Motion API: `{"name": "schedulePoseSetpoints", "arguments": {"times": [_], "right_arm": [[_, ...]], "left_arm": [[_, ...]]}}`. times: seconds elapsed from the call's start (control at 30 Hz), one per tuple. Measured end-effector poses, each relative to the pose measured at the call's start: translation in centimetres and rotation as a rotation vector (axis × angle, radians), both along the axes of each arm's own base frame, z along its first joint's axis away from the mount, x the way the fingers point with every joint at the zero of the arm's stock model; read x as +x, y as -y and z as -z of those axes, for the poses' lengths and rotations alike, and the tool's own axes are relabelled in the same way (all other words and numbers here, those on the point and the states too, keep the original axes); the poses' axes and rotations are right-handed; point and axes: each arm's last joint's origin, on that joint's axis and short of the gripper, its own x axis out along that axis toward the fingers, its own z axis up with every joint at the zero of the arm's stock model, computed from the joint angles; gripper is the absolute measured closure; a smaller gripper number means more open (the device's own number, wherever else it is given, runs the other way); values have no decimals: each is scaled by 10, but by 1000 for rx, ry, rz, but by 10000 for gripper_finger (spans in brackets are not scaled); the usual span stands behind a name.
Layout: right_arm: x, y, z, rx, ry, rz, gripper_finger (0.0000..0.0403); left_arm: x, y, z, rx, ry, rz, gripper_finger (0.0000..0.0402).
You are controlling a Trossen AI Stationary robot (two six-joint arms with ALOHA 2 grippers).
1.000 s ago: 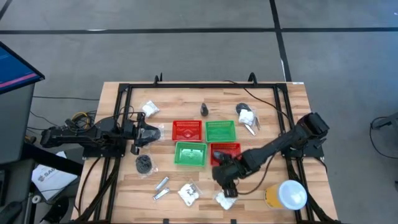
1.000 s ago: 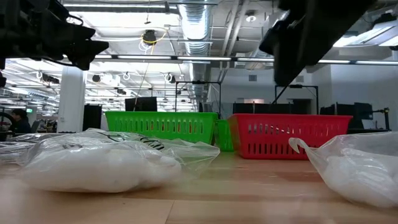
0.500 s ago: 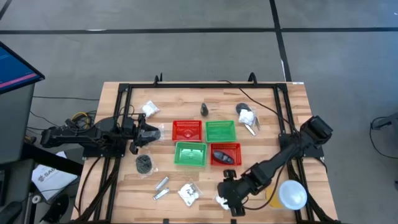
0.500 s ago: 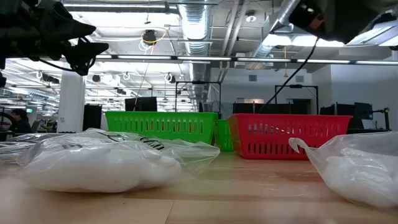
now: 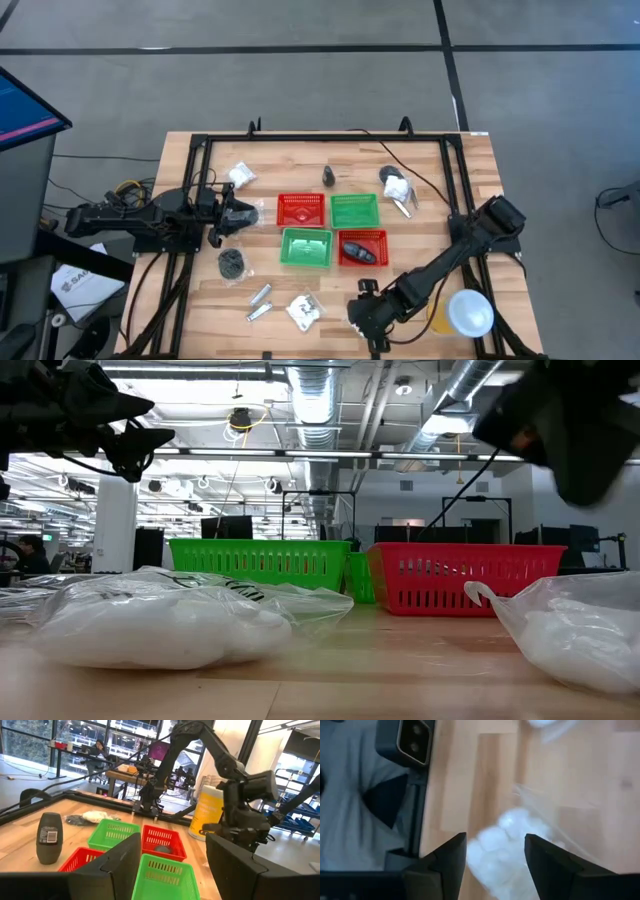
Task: Pick & Place Travel size toiletries
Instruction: Put the white cotton pack into the right green basket
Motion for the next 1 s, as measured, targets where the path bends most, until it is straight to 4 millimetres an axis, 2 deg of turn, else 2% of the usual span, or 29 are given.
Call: {"name": "schedulePoseSetpoints", "arguments": {"times": [0.13,0.47,0.73,1.0], "right_arm": [[6,-2,0,1,-17,-8,222],[5,1,2,-35,-33,-23,246],[6,4,18,-83,-94,-14,264],[8,5,15,-71,-79,-5,271]], "left_arm": [[1,0,1,-1,-15,0,189],[6,0,5,-2,-59,1,188],[7,0,3,-1,-43,1,189],[8,0,4,-2,-45,1,188]]}}
